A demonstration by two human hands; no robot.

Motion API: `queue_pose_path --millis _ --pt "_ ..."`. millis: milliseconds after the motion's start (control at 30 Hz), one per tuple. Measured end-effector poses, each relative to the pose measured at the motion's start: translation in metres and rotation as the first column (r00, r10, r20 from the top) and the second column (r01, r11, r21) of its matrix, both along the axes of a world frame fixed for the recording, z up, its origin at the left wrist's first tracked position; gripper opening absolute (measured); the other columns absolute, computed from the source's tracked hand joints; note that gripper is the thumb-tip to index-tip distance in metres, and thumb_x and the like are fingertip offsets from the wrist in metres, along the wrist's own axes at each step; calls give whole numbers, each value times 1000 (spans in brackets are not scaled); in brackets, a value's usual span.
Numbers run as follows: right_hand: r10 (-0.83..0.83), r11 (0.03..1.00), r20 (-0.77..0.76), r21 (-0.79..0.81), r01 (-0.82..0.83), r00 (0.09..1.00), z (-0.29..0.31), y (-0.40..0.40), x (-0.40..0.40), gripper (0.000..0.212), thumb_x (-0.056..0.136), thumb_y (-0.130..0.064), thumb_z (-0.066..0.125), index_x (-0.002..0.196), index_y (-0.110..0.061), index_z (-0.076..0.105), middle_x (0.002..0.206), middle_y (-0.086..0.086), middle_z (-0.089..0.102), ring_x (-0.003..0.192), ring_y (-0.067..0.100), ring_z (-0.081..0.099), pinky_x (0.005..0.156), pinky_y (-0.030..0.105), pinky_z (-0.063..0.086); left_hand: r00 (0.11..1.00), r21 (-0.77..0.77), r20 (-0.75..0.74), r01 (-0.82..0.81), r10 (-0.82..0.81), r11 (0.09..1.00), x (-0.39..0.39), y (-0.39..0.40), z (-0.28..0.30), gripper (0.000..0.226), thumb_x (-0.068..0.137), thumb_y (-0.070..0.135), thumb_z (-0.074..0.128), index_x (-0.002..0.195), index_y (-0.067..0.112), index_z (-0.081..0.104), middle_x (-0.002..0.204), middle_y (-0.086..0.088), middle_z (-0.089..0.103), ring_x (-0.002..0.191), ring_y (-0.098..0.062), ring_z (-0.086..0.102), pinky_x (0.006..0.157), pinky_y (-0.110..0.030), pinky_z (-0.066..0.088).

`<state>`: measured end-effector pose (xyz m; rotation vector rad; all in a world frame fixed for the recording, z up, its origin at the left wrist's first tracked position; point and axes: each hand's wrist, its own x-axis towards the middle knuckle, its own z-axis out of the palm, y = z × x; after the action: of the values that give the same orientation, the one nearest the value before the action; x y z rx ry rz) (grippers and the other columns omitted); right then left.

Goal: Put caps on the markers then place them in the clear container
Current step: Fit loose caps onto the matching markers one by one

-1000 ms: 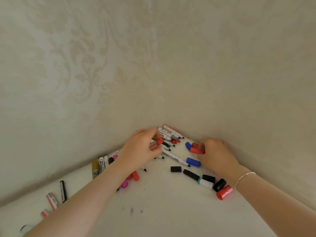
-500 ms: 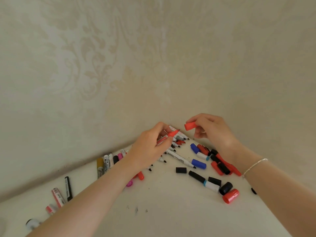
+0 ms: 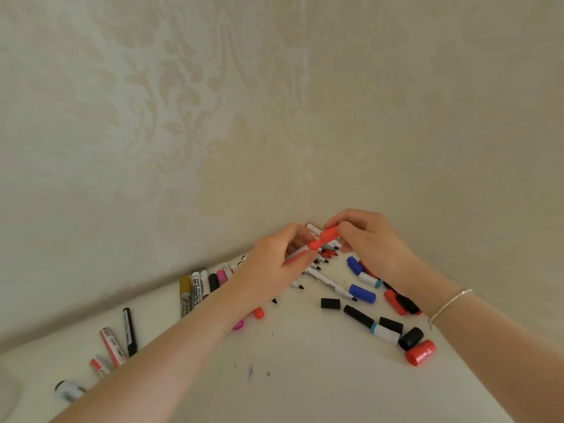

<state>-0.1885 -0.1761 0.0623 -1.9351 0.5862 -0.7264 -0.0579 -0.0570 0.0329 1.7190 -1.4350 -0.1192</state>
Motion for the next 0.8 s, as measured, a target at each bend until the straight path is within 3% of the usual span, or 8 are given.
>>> queue_pose_path --millis 33,100,200,333,467,633,800 --pt "9 1000 -8 -16 -9 1000 -1 1 1 27 91 -6 43 88 -13 70 82 20 62 72 20 52 76 42 52 1000 -7 -7 8 -8 1000 -1 0 0 14 92 18 62 101 27 57 88 11 65 79 -14 64 68 -26 51" --pt "58 998 18 28 -58 998 1 3 3 27 91 -5 44 88 -9 70 85 25 60 72 20 54 72 34 55 999 8 -48 25 -24 1000 -3 2 2 14 94 21 59 103 30 55 90 9 66 77 -11 65 60 -20 50" --pt "118 976 85 171 -131 989 4 2 2 25 92 -2 44 89 -2 69 88 27 60 74 24 54 69 30 54 998 106 -63 29 -23 994 -2 6 2 7 98 34 48 104 35 52 77 4 67 57 -13 61 48 -26 48" --pt "159 985 0 73 -159 987 4 5 6 26 94 -2 38 89 -1 64 78 22 56 65 22 53 63 30 53 985 125 164 -71 50 990 4 6 -4 28 98 45 38 98 23 56 53 9 44 46 -7 40 49 -29 34" --pt "160 986 -56 -41 -162 986 5 7 11 20 94 -5 40 94 0 60 84 28 59 66 25 56 73 44 52 983 85 166 -90 75 992 4 7 -3 24 99 43 41 111 30 57 49 14 43 46 -7 38 47 -19 28" --pt "266 959 14 98 -266 964 10 6 12 17 95 0 43 97 3 60 74 12 60 64 22 56 67 35 52 994 18 91 -64 63 998 4 10 0 25 98 41 45 117 31 59 53 14 44 49 -5 37 50 -18 30" --pt "330 933 16 145 -329 944 11 8 12 14 95 0 45 97 1 59 83 17 60 67 22 56 65 29 52 989 45 137 -70 63 997 2 12 2 18 98 42 44 97 29 57 52 12 45 49 -7 40 51 -24 33"
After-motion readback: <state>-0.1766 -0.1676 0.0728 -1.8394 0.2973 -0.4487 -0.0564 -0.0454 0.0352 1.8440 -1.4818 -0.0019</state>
